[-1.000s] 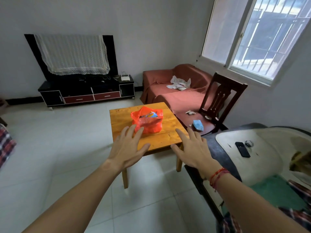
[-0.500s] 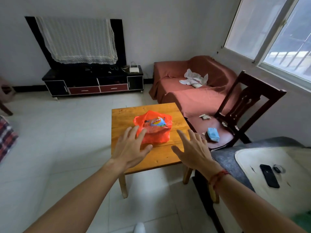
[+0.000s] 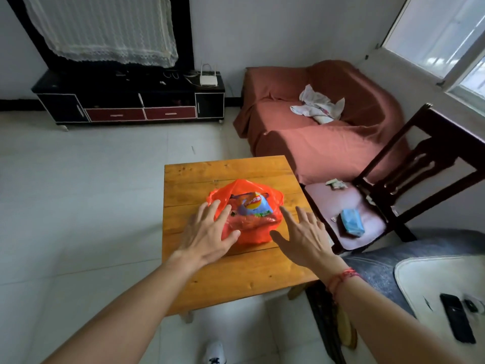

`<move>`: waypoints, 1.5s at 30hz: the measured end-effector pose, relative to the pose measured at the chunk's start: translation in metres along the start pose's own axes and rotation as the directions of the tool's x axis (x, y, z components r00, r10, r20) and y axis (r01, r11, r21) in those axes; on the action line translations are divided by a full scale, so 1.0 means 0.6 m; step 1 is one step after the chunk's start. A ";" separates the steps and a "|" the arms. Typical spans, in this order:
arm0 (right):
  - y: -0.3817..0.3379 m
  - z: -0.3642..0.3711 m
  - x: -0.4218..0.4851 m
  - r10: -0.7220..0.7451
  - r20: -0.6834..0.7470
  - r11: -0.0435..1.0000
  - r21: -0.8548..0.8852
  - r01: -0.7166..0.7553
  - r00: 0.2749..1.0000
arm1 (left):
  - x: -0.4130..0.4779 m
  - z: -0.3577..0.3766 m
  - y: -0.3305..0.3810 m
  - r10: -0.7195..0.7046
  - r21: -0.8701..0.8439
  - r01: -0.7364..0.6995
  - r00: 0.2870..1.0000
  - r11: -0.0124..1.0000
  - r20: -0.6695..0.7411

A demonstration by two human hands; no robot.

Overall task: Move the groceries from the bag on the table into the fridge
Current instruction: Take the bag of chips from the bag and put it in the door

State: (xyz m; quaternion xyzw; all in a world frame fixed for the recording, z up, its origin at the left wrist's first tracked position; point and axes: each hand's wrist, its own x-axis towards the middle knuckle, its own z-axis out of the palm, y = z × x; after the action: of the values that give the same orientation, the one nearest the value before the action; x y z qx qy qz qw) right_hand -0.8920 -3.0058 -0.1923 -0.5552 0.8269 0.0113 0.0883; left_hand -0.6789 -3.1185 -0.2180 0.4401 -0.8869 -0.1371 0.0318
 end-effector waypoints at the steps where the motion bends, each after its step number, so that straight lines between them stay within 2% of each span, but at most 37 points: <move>1: -0.001 0.002 0.022 0.006 0.014 1.000 0.002 -0.006 1.000 | 0.023 0.004 -0.007 0.001 -0.001 -0.001 1.000 1.000 0.009; 12: 0.029 0.049 0.224 0.048 0.109 0.992 0.114 -0.060 0.993 | 0.199 0.074 -0.036 -0.074 -0.063 0.082 0.991 0.995 0.111; 16: 0.039 0.077 0.280 0.036 0.153 0.974 0.217 -0.069 0.988 | 0.239 0.102 -0.032 -0.174 -0.212 0.199 0.976 0.957 0.131; 19: 0.048 0.104 0.319 0.016 0.181 0.947 0.314 -0.073 0.983 | 0.276 0.129 -0.030 -0.271 -0.390 0.320 0.946 0.863 0.178; 22: 0.055 0.139 0.359 -0.003 0.211 0.907 0.413 -0.086 0.978 | 0.313 0.159 -0.026 -0.319 -0.465 0.375 0.927 0.802 0.198; 25: 0.058 0.178 0.394 -0.006 0.257 0.868 0.480 -0.123 0.966 | 0.345 0.191 -0.021 -0.384 -0.554 0.485 0.874 0.676 0.297; 30: 0.065 0.235 0.438 0.032 0.320 0.829 0.521 -0.204 0.947 | 0.392 0.253 -0.023 -0.452 -0.573 0.638 0.769 0.514 0.452; 34: 0.075 0.268 0.467 0.074 0.385 0.810 0.514 -0.280 0.920 | 0.419 0.298 -0.027 -0.464 -0.609 0.722 0.685 0.328 0.562; 37: 0.083 0.286 0.486 0.105 0.459 0.777 0.516 -0.361 0.882 | 0.434 0.327 -0.034 -0.486 -0.580 0.767 0.632 0.276 0.604; 40: 0.089 0.303 0.500 0.164 0.515 0.684 0.556 -0.473 0.841 | 0.444 0.349 -0.037 -0.460 -0.572 0.794 0.595 0.206 0.660; 45: 0.100 0.337 0.512 0.208 0.577 0.500 0.632 -0.593 0.790 | 0.451 0.381 -0.038 -0.427 -0.586 0.795 0.591 0.159 0.685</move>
State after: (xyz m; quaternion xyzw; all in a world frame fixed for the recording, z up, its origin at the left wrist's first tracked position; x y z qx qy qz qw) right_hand -1.0335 -3.2407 -0.4446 -0.2263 0.8111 -0.2112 0.4962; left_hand -0.8670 -3.2962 -0.4611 0.6506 -0.4106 -0.6385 0.0236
